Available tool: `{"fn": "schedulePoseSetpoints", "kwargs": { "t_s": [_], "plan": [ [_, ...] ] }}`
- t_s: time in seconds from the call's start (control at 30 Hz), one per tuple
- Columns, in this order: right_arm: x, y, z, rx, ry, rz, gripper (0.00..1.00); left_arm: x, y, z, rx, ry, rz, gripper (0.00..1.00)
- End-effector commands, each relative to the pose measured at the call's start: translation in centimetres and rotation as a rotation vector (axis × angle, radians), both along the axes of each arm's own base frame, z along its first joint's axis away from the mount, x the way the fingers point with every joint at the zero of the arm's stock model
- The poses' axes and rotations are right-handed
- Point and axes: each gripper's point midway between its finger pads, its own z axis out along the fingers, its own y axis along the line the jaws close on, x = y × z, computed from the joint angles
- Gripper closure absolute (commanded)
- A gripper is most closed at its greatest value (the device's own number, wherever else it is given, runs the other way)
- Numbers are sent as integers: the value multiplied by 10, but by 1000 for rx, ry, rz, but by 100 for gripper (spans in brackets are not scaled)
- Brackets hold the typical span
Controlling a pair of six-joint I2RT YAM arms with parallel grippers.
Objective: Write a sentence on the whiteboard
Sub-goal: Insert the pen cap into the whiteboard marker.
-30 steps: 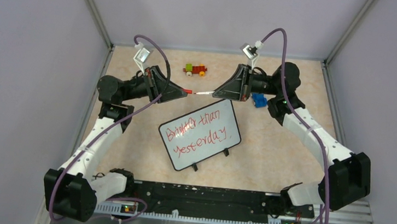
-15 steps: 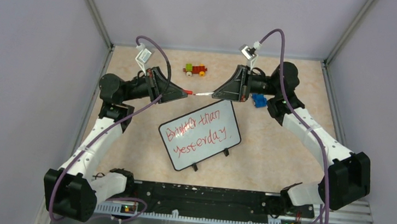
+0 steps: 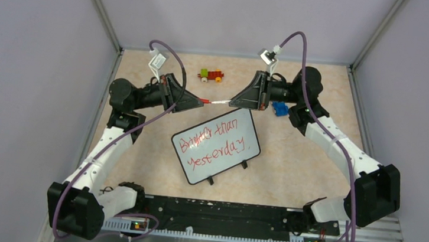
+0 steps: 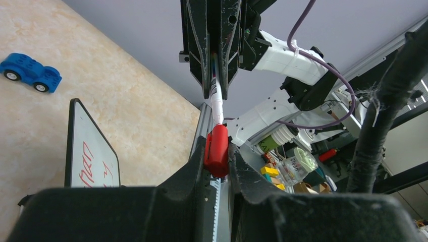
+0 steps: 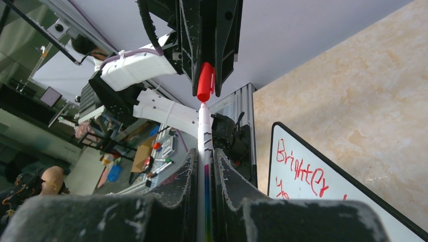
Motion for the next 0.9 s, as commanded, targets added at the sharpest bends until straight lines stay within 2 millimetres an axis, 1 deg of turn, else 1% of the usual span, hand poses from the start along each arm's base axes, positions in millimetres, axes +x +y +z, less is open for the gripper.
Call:
{"fn": "schedulePoseSetpoints", "kwargs": {
  "t_s": [0.0,0.1,0.3,0.43,0.5,0.6,0.73,0.87],
  "plan": [
    [-3,3,25,39,-87,-1,100,-5,-1,6,-1,-51,-4,100],
    [-1,4,23,36,-84,-2,100,-7,-2,7,-2,-50,-14,100],
    [0,7,22,32,-81,-3,100,-8,-5,2,4,-39,-20,100],
    [3,10,24,33,-84,-14,100,-3,-6,-2,5,-23,-6,100],
    [5,13,23,33,-85,-22,100,4,-7,-1,14,-10,16,100],
    [7,19,20,23,-80,-34,100,11,-7,5,28,-24,38,100],
    [11,26,18,25,-75,-55,100,13,-8,9,14,-17,38,100],
    [14,33,21,57,-59,-66,100,12,-9,6,-25,28,21,100]
  ]
}}
